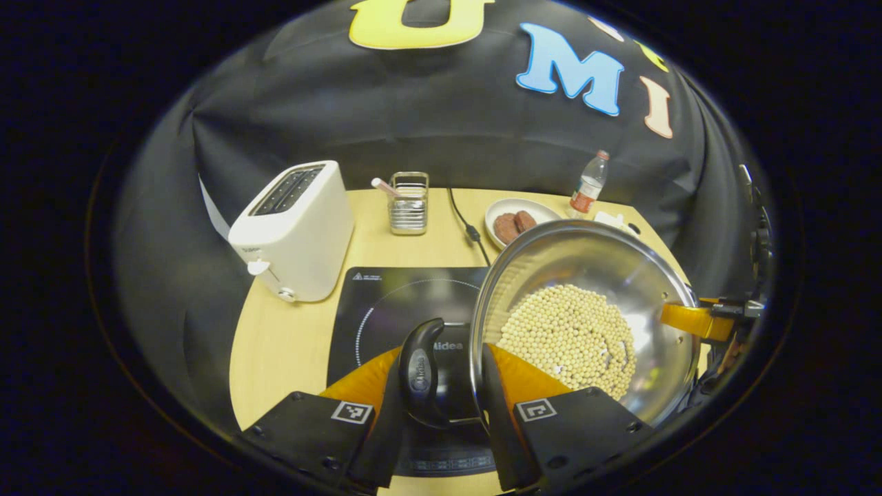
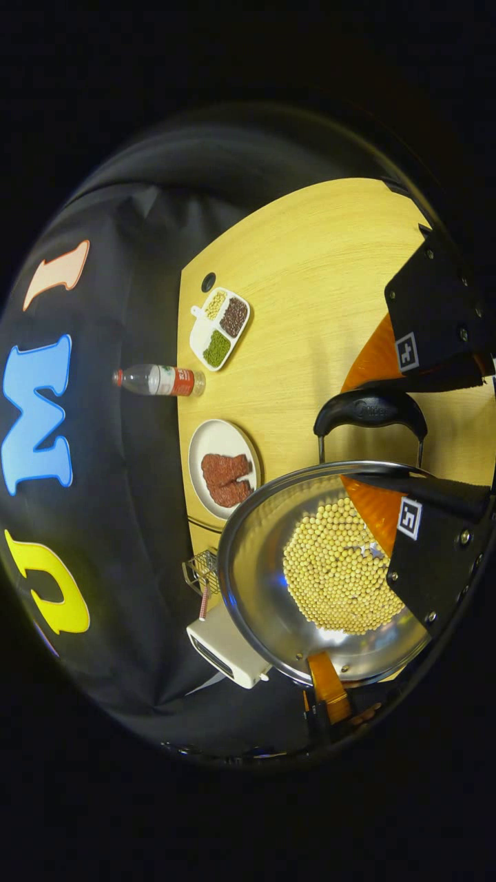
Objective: First push the handle of the pot to place it horizontally, then grasp the pot with both hands and set it on the induction cooktop.
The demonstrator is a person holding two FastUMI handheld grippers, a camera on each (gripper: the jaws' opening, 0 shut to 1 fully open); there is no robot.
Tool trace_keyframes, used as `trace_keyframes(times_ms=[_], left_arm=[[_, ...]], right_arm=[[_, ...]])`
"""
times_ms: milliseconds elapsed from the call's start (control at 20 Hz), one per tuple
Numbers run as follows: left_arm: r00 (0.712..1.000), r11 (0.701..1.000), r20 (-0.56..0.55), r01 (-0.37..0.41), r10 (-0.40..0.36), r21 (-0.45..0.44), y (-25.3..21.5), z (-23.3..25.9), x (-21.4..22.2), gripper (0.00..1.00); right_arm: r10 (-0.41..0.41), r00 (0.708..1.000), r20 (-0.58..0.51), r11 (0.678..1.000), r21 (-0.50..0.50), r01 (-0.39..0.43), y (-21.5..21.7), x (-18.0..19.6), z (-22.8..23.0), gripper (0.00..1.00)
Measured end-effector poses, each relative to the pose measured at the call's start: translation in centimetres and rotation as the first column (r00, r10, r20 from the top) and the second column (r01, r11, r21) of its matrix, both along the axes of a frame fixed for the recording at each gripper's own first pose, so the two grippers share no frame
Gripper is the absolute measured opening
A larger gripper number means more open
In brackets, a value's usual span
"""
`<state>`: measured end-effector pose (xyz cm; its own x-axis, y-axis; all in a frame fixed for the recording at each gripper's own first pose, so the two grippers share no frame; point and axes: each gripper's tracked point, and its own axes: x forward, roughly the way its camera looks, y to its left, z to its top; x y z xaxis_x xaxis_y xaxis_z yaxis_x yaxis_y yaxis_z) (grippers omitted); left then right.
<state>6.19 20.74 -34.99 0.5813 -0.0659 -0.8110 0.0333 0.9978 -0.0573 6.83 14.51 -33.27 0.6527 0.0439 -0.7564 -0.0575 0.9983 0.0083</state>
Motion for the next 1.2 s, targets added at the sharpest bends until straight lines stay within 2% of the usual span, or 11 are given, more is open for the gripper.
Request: trace_keyframes(times_ms=[150,200,350,400,750,850,1000,1100,1200], left_arm=[[1.0,1.0,0.003,-0.004,0.004,0.007,1.7,-0.2,0.5,0.58],[1.0,1.0,0.003,-0.007,0.007,0.008,2.2,-0.1,0.5,0.61],[1.0,1.0,-0.003,-0.018,0.018,0.012,4.2,-0.5,1.0,0.61],[1.0,1.0,-0.007,-0.022,0.022,0.011,4.9,-0.7,1.0,0.58],[0.999,0.999,-0.018,-0.042,0.042,0.012,8.9,-1.4,1.6,0.61],[0.999,0.999,-0.023,-0.041,0.041,0.015,9.8,-1.8,1.6,0.58],[0.998,0.999,-0.028,-0.049,0.05,0.016,10.9,-2.3,1.7,0.65],[0.998,0.999,-0.031,-0.051,0.051,0.019,11.3,-3.0,2.1,0.58],[0.998,0.998,-0.037,-0.05,0.051,0.028,11.8,-3.5,2.4,0.58]], right_arm=[[0.012,1.0,0.0,1.0,0.0,-0.012,1.7,0.3,-0.2,0.51],[0.013,1.0,-0.002,1.0,0.003,-0.013,2.3,0.4,-0.3,0.51],[0.021,1.0,-0.007,1.0,0.006,-0.021,4.0,0.8,-0.7,0.51],[0.026,1.0,-0.007,1.0,0.003,-0.026,4.6,1.0,-0.8,0.51],[0.04,0.999,-0.019,0.999,0.006,-0.04,8.3,2.0,-1.9,0.51],[0.047,0.999,-0.017,0.999,-0.005,-0.047,9.0,2.3,-2.2,0.51],[0.053,0.998,-0.022,0.999,-0.012,-0.053,10.1,2.5,-2.6,0.51],[0.051,0.998,-0.032,0.999,-0.012,-0.051,10.7,2.6,-3.2,0.51],[0.052,0.998,-0.036,0.998,-0.019,-0.052,11.2,2.7,-3.6,0.51]])
